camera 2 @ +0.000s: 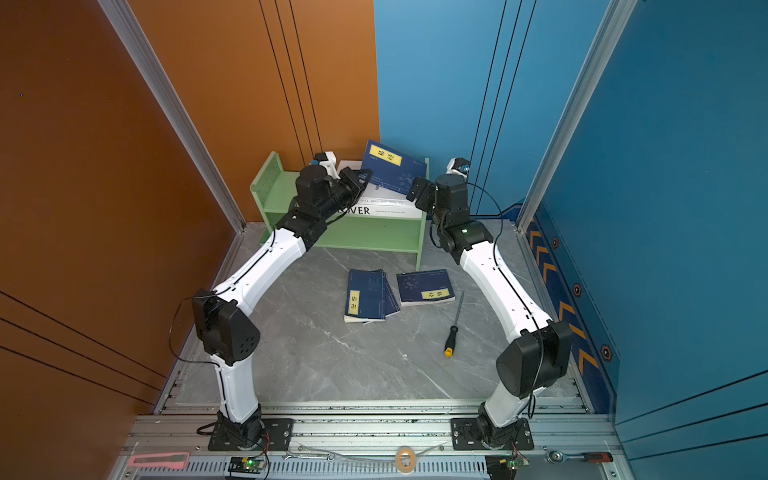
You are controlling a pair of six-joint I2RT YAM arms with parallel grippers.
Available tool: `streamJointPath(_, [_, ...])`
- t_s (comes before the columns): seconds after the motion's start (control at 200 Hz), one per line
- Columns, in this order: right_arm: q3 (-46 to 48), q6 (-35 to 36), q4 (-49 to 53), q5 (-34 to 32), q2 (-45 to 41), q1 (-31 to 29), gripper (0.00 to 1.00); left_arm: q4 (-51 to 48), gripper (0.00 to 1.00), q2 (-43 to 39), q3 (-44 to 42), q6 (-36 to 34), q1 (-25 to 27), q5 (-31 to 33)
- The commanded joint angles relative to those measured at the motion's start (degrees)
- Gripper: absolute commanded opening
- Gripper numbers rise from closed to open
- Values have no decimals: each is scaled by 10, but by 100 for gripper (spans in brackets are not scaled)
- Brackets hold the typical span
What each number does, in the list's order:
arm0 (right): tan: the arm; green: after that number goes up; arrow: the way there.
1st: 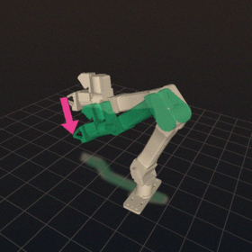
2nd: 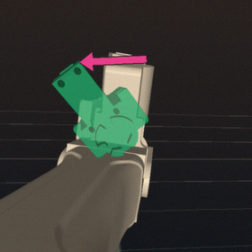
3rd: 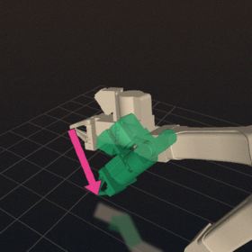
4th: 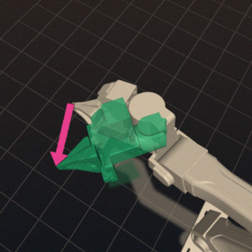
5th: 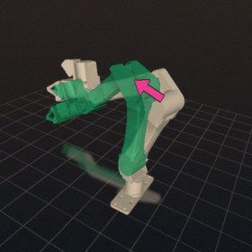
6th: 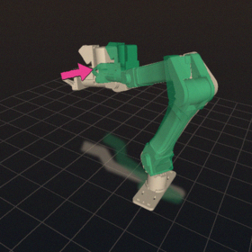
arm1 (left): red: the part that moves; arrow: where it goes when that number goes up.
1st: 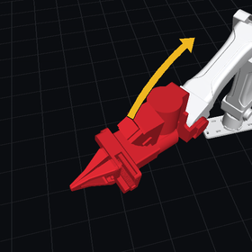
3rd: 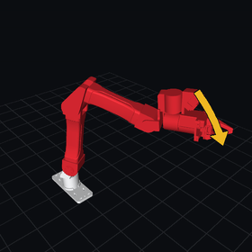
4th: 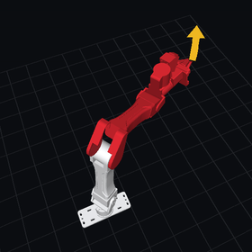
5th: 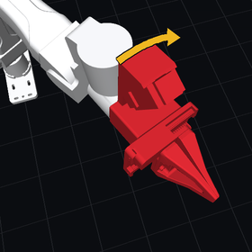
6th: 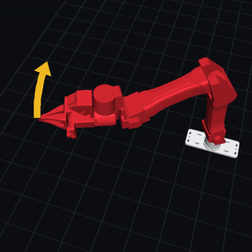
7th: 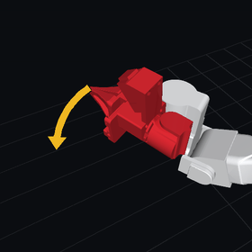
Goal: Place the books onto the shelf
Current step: 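Lower the blue book onto the white book with both grippers, then push the blue book flat onto the white book with both grippers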
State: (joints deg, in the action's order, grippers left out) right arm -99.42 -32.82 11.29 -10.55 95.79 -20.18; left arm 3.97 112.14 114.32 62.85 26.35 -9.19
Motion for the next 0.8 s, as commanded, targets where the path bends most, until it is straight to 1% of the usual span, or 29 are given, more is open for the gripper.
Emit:
streamJointPath(0.0, [-28,16,21,2,15,2,100,-2,0,-8,3,-6,9,6])
streamJointPath(0.28, [-31,25,43,-26,44,1,99,-1,0,-14,-15,6,10,7])
streamJointPath(0.381, [-32,27,54,-37,48,1,99,8,0,-23,-33,10,10,14])
streamJointPath(0.551, [-30,27,68,-53,52,1,98,7,0,-28,-39,11,9,16])
streamJointPath(0.666, [-21,26,69,-55,48,1,98,7,7,-30,-42,12,9,15])
streamJointPath(0.796, [-6,24,68,-62,39,1,98,6,19,-34,-44,11,2,16])
